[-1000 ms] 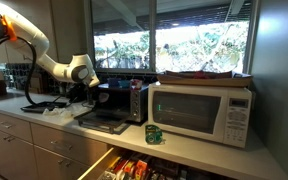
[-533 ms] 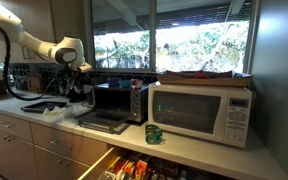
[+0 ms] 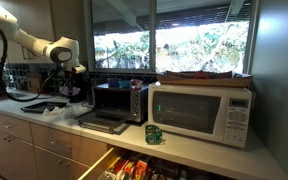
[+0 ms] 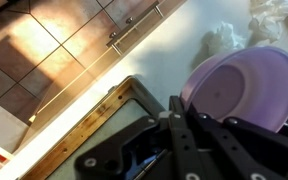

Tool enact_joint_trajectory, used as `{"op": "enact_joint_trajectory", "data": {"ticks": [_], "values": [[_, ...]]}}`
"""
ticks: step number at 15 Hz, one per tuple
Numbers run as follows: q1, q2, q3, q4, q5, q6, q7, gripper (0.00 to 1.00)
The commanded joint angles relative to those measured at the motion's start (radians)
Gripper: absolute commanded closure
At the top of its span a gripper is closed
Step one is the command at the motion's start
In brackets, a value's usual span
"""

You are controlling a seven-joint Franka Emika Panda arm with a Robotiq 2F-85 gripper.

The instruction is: Put the purple bowl on the left side of the counter.

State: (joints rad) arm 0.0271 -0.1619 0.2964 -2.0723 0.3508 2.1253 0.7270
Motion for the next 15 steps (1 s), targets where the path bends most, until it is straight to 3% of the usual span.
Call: {"op": "enact_joint_trajectory", "data": {"ticks": [1, 3, 7, 11, 12, 13, 15], "values": [[0.041, 0.002, -0.045, 0.003, -0.009, -0.001, 0.006, 0.96], [0.046, 0.037, -0.009, 0.006, -0.112, 0.036, 0.106, 0.99], [0.134, 0.183, 0.062, 0.022, -0.314, 0.211, 0.339, 0.99], [0.227, 0.322, 0.017, 0.051, -0.547, 0.416, 0.621, 0.99], [0.242, 0.344, -0.003, 0.063, -0.562, 0.431, 0.642, 0.99], [0.246, 0.285, 0.005, 0.019, -0.494, 0.402, 0.564, 0.96], [0.26, 0.328, -0.021, 0.04, -0.519, 0.427, 0.594, 0.96]]}}
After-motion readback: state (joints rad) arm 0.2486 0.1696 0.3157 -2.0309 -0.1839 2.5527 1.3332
